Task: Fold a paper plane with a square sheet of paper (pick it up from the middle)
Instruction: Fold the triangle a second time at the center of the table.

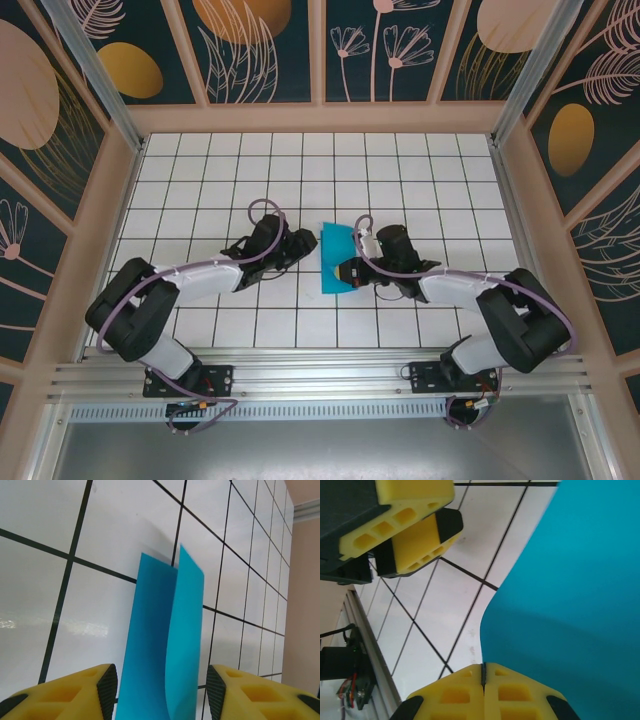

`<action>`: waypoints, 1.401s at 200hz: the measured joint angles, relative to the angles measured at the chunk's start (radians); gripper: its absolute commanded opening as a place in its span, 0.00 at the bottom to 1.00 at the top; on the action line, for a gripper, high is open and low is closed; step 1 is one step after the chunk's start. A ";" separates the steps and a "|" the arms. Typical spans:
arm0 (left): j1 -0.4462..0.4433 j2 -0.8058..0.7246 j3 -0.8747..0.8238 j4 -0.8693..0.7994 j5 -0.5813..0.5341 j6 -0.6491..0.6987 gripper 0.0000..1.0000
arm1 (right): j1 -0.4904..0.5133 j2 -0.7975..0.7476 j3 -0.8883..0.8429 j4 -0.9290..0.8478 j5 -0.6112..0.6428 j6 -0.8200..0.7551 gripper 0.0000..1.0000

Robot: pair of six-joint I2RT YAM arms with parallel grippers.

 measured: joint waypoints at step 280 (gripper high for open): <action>-0.067 0.013 -0.126 0.034 0.126 -0.003 0.08 | 0.167 0.066 -0.051 0.060 0.308 0.309 0.00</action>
